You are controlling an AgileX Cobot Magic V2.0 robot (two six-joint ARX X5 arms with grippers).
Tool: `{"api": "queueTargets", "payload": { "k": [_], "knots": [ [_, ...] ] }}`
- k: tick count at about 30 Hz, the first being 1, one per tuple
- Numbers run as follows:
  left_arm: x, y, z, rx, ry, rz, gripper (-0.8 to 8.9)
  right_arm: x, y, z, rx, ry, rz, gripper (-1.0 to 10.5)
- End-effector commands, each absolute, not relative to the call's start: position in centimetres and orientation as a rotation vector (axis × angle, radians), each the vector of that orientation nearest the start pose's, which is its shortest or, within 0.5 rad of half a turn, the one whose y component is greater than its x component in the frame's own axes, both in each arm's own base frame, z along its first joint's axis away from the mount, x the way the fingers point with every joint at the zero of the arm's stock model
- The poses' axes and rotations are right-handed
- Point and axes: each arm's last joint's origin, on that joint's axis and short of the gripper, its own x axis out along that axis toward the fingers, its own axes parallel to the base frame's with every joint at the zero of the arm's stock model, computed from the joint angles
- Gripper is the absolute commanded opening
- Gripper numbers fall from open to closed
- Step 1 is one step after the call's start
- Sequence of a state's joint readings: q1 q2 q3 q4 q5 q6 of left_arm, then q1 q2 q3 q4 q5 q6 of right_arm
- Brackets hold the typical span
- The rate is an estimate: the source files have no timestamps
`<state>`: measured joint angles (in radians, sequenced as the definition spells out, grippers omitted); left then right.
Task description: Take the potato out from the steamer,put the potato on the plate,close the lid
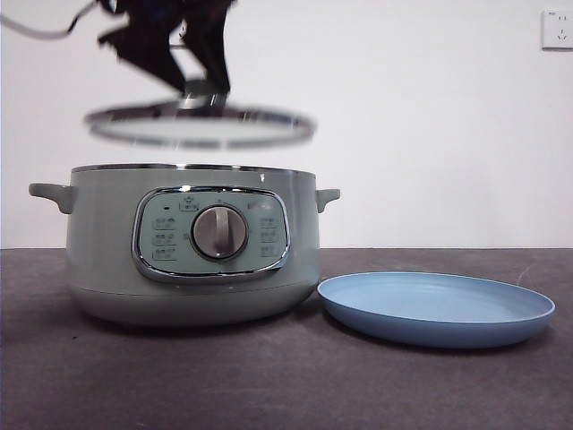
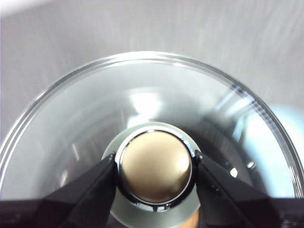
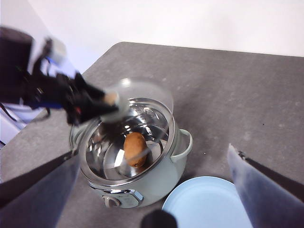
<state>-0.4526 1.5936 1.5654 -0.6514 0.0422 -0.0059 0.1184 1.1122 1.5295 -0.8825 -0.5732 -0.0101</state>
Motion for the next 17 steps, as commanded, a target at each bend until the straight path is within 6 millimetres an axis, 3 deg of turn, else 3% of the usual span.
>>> {"api": "queueTargets", "payload": {
  "k": [1,7,13,17],
  "knots": [
    [30.5,-14.9,40.3,0.144,0.546,-0.493,-0.08,18.0,3.8,45.5,0.107,0.452,0.684,6.9],
    [28.6,-14.0,45.9,0.17,0.456,-0.506,-0.08,18.1,3.8,45.6,0.105,0.439,0.686,6.9],
    [25.2,-12.4,50.8,0.17,0.357,-0.516,-0.08,18.3,4.5,46.0,0.087,0.395,0.726,6.9],
    [22.2,-10.9,53.3,0.169,0.286,-0.516,-0.08,18.9,5.6,46.2,0.078,0.373,0.775,5.8]
  ]
}}
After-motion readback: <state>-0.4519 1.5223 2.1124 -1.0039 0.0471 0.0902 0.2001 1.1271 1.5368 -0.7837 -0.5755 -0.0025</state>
